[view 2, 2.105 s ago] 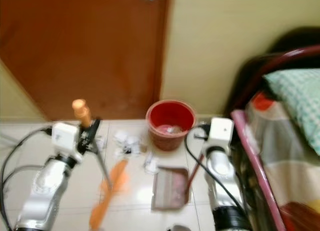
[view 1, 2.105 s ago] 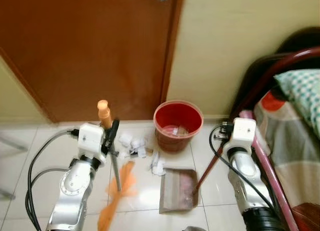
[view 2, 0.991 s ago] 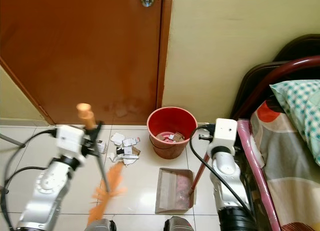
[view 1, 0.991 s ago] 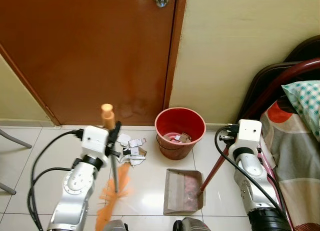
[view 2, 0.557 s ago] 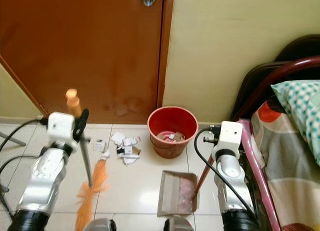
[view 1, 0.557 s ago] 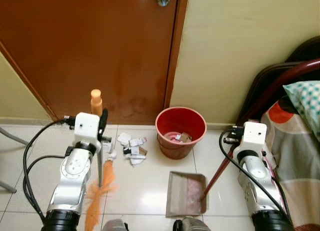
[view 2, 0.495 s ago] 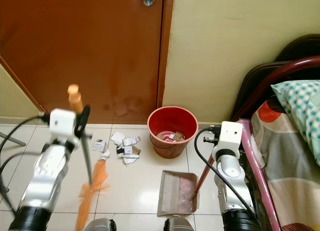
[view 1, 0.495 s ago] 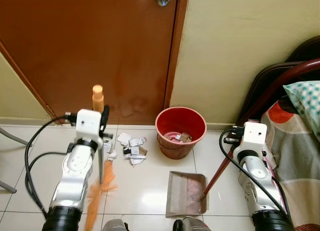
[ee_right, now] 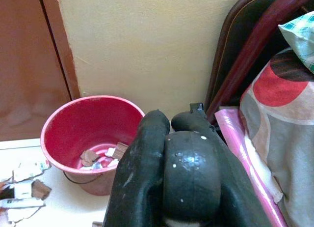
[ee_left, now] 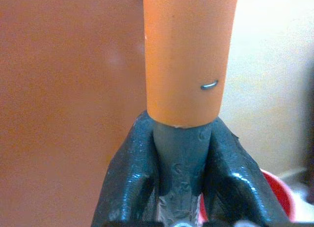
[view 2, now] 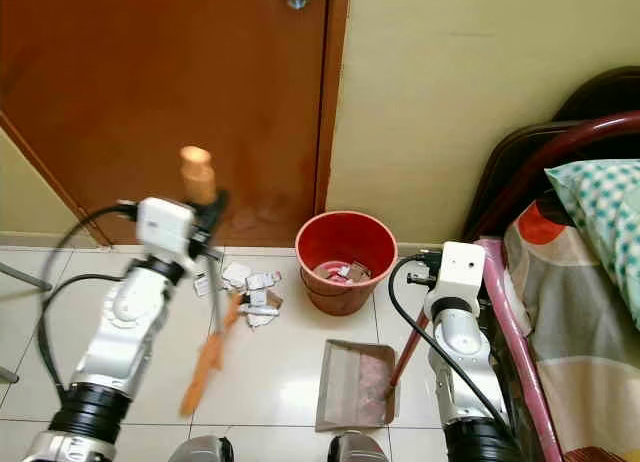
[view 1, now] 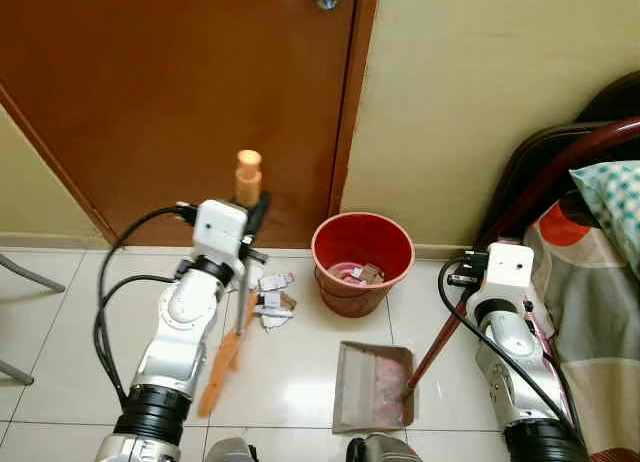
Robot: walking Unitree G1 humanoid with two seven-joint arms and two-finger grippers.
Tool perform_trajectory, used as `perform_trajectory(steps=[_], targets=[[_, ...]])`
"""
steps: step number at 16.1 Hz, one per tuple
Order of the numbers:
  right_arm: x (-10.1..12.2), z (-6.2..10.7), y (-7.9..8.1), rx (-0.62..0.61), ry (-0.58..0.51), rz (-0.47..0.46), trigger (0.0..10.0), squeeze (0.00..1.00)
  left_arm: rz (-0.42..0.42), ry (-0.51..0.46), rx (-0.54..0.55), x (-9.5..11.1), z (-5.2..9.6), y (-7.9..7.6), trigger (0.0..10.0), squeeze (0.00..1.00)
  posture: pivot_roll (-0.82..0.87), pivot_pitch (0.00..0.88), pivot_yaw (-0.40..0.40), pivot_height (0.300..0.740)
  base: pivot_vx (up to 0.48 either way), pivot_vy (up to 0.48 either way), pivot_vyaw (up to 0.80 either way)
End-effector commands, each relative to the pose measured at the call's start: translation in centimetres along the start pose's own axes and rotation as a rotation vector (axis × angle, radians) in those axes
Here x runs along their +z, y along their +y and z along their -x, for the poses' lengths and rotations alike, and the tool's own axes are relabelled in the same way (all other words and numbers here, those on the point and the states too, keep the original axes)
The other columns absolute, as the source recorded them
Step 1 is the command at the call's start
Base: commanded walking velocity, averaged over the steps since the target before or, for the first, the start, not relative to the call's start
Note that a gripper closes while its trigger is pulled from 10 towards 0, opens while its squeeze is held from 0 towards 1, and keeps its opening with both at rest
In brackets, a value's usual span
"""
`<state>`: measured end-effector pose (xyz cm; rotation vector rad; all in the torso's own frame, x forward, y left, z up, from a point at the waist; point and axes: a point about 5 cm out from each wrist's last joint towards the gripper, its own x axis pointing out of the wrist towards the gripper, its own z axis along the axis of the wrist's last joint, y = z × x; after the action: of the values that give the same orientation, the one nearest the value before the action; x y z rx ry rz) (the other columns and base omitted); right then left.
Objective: Sweep floor
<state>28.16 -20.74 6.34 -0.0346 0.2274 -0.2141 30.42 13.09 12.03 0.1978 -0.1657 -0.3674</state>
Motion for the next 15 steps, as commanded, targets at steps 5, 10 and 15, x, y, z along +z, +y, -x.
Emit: perform_trajectory(steps=[5, 10, 15], targets=[[0.4, -0.4, -0.3, -0.01, -0.009, 0.023, 10.0, 0.0, 0.02, 0.061, -0.346, -1.0, 1.5, -3.0, 10.0, 0.0, 0.02, 0.117, -0.041, 0.74, 0.0, 0.0, 0.0], [0.4, -0.9, -0.3, -0.035, -0.003, 0.029, 10.0, 0.0, 0.01, 0.139, -0.516, -2.1, 2.9, -3.4, 10.0, 0.0, 0.07, 0.119, -0.016, 0.74, 0.0, 0.0, 0.0], [0.3, -1.4, 0.1, -0.008, 0.013, 0.046, 10.0, 0.0, 0.037, 0.127, -0.525, -1.6, 3.2, -4.1, 10.0, 0.0, 0.13, 0.129, -0.069, 0.74, 0.0, 0.0, 0.0]])
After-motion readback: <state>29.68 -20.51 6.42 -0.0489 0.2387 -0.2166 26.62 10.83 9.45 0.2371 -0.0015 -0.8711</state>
